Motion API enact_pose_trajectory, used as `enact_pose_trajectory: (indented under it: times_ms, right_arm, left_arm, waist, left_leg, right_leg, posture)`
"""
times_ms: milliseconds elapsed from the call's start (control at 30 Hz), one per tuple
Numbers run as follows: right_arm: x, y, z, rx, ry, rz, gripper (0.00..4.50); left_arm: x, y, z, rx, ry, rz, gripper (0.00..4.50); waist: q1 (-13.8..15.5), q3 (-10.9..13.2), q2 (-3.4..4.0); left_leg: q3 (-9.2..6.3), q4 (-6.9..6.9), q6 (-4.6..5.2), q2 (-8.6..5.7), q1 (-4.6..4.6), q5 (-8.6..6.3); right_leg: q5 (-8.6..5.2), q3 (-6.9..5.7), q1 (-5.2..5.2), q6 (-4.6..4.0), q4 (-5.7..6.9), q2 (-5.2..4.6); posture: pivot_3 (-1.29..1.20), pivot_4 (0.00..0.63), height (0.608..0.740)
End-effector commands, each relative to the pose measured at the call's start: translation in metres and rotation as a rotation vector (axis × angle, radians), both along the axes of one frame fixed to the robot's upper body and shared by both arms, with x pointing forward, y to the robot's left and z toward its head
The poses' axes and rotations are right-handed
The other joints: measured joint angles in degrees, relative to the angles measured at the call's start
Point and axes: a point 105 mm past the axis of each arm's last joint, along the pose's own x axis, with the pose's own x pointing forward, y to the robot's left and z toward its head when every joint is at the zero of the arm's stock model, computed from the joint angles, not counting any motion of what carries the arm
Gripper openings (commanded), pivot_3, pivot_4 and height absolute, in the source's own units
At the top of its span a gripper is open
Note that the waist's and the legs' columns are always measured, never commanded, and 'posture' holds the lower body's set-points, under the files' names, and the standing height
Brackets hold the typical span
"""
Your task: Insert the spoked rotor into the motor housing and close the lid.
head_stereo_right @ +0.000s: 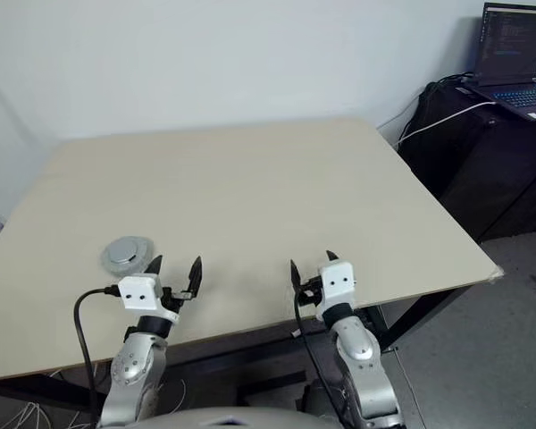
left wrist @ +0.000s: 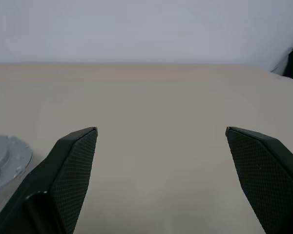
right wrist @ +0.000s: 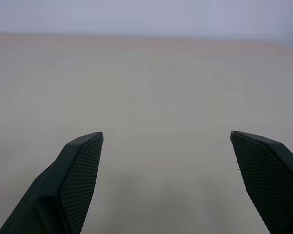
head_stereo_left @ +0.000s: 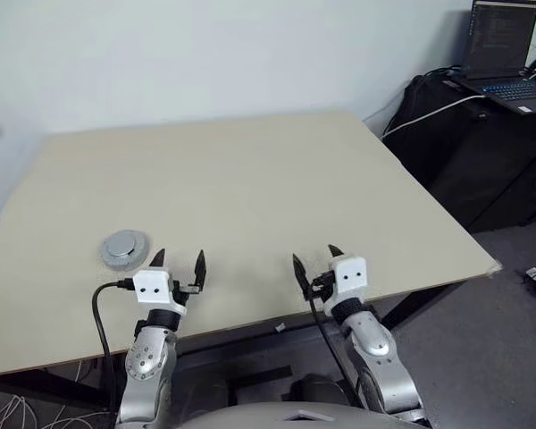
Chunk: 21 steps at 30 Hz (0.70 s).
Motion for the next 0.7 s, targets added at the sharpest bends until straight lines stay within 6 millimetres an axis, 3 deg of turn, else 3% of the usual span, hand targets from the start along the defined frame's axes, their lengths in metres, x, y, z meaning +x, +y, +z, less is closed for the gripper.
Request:
enact_pose_trajectory:
  times_ms: [33,267,700]
  right_arm:
    - [-0.004,-0.01,0.01,-0.027,-0.07,-0.052,4.5]
    - [-0.021,-0.027,0.002,-0.026,-0.037,-0.195,4.5]
    - [-0.017,-0.015,-0.001,-0.033,-0.016,-0.103,4.5]
  left_arm:
    - [-0.001,0.001,0.005,0.003,-0.034,0.014,4.45]
    - [-0.012,0.009,-0.003,-0.023,-0.004,0.09,4.45]
    - [-0.015,0.01,-0.008,-0.014,0.012,0.086,4.45]
  waist:
    - [0.0,0.01,0.03]
    - [-0.05,0.02,0.06]
    - [0.02,0.02,0.07]
  left_leg:
    - [0.0,0.01,0.02,0.0,0.01,-0.01]
    - [-0.02,0.02,0.07,0.07,0.08,-0.05]
    - [-0.03,0.05,0.15,0.08,0.05,-0.08]
  right_leg:
    - [0.0,0.0,-0.01,0.0,0.0,-0.01]
    - [-0.01,-0.03,-0.11,0.0,0.01,-0.03]
    - [-0.02,-0.12,-0.12,-0.03,0.01,-0.08]
  posture:
    - [0.0,0.0,0.74]
    - [0.0,0.0,0.74]
    - [0.0,0.0,0.74]
